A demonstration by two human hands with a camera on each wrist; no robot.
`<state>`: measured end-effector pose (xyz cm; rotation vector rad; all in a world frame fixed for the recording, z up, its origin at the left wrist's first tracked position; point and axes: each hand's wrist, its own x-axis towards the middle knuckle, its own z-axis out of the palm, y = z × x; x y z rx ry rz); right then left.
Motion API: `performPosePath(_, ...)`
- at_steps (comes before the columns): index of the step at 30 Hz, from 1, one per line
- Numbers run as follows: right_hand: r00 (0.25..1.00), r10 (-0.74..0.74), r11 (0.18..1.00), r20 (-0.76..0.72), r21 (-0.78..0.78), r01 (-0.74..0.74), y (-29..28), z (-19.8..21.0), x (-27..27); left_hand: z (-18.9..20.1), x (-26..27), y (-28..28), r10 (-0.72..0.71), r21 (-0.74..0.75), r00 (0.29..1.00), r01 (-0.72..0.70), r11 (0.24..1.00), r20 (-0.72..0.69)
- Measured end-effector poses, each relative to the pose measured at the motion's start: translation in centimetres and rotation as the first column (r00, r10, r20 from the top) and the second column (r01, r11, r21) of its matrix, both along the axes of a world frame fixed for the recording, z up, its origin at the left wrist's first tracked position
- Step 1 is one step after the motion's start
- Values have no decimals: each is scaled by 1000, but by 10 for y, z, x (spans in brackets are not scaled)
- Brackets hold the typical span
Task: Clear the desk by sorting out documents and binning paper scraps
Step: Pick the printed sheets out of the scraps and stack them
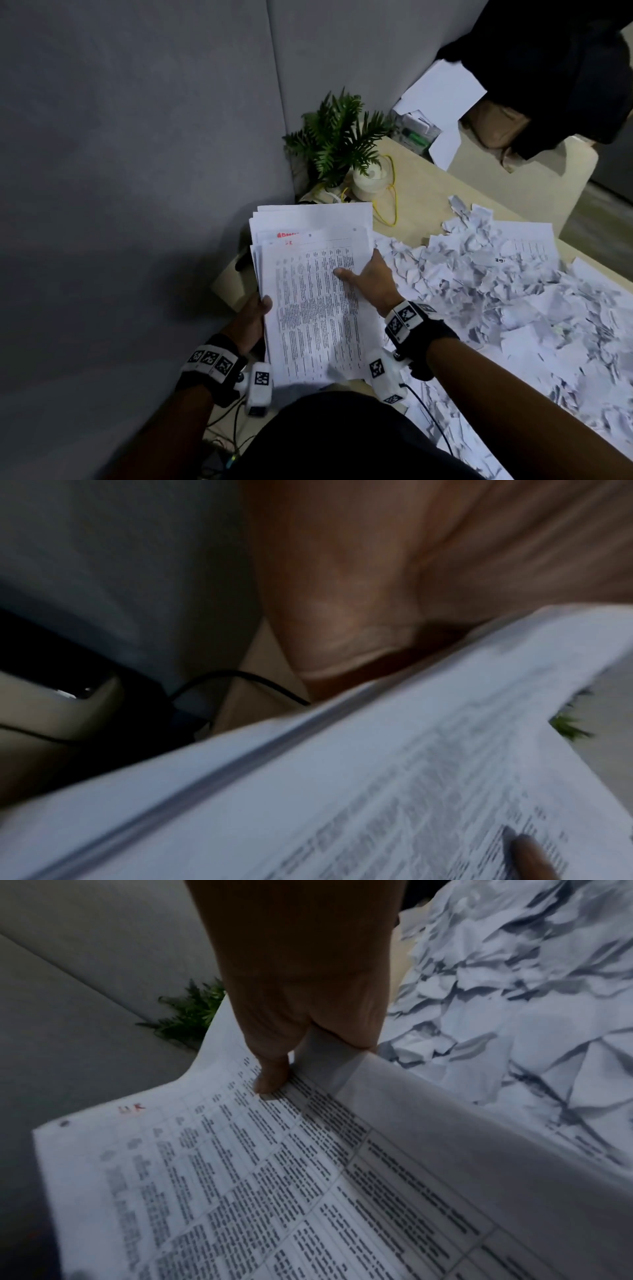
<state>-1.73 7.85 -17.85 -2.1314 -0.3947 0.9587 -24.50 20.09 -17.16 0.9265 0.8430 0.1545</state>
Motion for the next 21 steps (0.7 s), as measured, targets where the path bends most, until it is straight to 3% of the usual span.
performPosePath(3, 996, 80, 997, -41, 9, -80, 7, -4, -11, -6, -10, -3, -36, 42, 993, 41, 998, -114)
performPosePath(5, 969, 223, 974, -111, 60, -217, 10, -8, -16, -16, -16, -3, 95, 70, 976, -83, 994, -195)
performPosePath(8, 866, 463, 886, -187, 96, -453, 12, -5, -15, -11, -25, -1, 214, 69, 940, -203, 977, -266)
performPosePath(10, 771, 629, 776, -97, 23, -630, 10, -2, -6, -8, -33, 3, 242, 98, 933, -224, 970, -266)
performPosePath(12, 612, 789, 614, 51, -107, -782, 7, 0, 8, -7, -45, 12, 274, 115, 919, -251, 961, -283)
performPosePath(15, 253, 935, 330, 250, -347, -878, 1, -1, 17, -5, -61, 30, 300, 156, 903, -264, 952, -308)
performPosePath(18, -82, 963, 49, 258, -465, -884, -3, -10, 7, 1, -71, 43, 271, 222, 907, -206, 953, -322)
performPosePath(21, -275, 921, -53, 274, -615, -787, -2, -14, 1, 7, -74, 46, 238, 243, 907, -158, 957, -347)
